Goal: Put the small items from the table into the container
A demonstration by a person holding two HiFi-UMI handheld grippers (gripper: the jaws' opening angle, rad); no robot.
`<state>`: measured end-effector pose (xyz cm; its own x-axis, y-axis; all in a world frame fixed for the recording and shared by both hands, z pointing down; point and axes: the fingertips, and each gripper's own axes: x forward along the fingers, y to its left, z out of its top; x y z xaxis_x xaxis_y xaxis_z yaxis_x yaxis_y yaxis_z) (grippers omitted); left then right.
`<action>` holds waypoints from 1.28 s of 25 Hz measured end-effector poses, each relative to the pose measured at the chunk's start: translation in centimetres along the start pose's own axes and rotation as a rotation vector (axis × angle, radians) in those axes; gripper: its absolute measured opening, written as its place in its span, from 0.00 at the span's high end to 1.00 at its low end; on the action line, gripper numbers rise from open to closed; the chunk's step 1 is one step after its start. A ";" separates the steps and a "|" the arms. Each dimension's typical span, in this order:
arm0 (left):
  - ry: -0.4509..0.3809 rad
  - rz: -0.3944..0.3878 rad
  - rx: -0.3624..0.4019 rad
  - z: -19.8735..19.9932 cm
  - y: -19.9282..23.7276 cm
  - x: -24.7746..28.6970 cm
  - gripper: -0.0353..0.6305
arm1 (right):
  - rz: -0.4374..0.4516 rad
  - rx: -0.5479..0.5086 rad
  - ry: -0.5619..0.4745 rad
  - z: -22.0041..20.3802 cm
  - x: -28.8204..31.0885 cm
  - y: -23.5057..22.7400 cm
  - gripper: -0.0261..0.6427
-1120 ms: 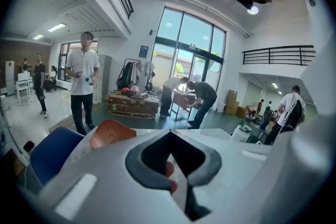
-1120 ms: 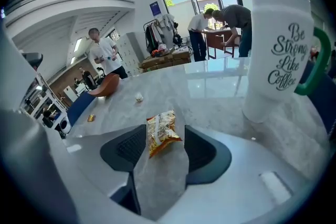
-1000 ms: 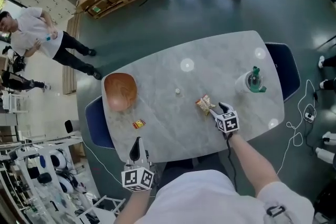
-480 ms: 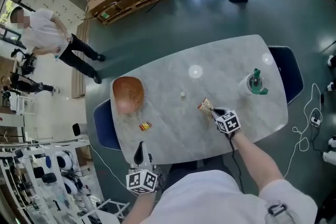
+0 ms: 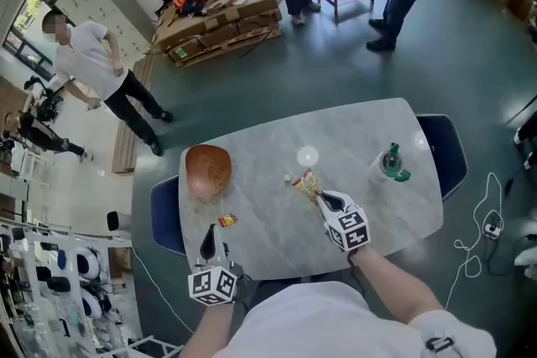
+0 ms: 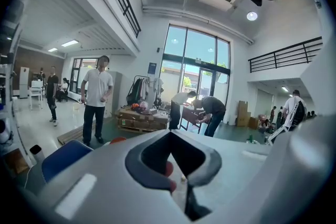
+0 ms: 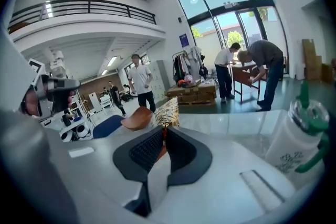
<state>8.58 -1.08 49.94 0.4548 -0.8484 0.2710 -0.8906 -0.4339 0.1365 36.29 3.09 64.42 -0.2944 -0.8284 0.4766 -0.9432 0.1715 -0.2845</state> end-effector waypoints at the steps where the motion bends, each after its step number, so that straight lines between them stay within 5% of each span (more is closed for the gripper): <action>1: -0.016 0.004 0.003 0.6 -0.1 0.1 0.94 | 0.006 -0.011 -0.036 1.6 -0.9 0.6 0.89; 13: -0.130 0.058 0.007 5.0 3.6 -1.1 0.94 | 0.111 -0.083 -0.261 13.1 -5.4 9.4 0.89; 20: -0.164 -0.016 0.022 5.8 7.0 -0.6 0.94 | 0.096 -0.043 -0.223 12.6 -3.1 14.6 0.89; 32: -0.150 -0.115 -0.020 6.3 18.9 1.1 0.94 | 0.019 -0.041 -0.207 14.1 4.4 25.7 0.89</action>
<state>-7.72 -12.16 46.82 0.5478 -0.8297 0.1073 -0.8317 -0.5262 0.1773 12.91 -3.73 47.46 -0.2785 -0.9158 0.2894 -0.9444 0.2063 -0.2561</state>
